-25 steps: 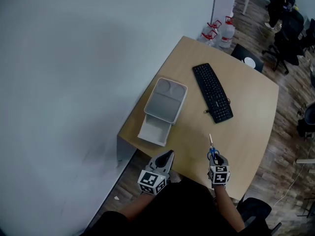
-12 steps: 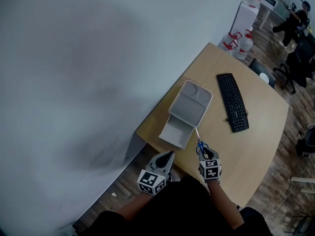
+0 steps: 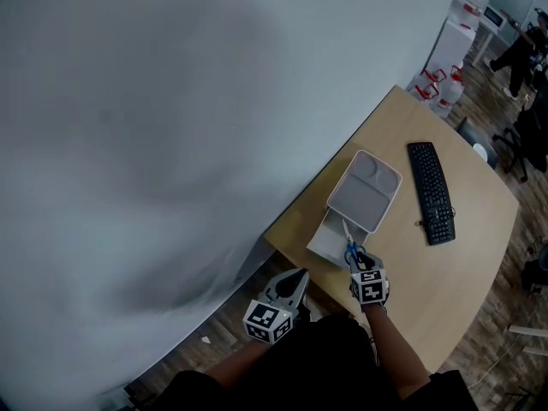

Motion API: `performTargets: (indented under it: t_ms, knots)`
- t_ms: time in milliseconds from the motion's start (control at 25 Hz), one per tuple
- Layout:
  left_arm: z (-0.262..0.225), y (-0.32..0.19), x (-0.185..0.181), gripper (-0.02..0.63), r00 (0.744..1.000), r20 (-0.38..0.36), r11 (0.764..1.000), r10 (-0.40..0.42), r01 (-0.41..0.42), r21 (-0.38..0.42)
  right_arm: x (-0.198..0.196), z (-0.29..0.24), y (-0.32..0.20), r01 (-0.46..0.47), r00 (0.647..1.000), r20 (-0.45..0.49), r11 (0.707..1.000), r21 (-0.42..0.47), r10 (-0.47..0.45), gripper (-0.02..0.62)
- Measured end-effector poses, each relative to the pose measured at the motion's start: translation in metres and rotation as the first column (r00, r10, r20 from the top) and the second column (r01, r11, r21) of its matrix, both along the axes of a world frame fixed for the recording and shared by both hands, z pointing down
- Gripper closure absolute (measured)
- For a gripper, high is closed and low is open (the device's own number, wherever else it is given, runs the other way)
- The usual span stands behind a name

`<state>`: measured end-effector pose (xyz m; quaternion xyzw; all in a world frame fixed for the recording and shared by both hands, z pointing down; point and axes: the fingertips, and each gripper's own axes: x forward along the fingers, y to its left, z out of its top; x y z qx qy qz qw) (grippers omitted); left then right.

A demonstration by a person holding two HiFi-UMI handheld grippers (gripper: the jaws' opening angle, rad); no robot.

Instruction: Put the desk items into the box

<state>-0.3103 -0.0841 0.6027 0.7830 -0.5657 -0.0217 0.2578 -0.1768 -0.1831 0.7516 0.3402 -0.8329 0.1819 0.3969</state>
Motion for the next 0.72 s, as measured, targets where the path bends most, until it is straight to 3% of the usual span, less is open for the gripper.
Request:
performTargets:
  t_ms: [360,720]
  knots:
    - [0.007,0.004,-0.034,0.591,0.999,-0.004,0.999,-0.044,0.044,-0.023,-0.022,0.043,-0.016,0.012,0.997,-0.079,0.997,-0.08,-0.019,0.457]
    - [0.009,-0.004,-0.044,0.591,0.998,-0.007,0.997,-0.063,0.062,-0.036,-0.02,0.064,-0.037,-0.014,0.986,-0.165,0.99,-0.138,-0.009,0.456]
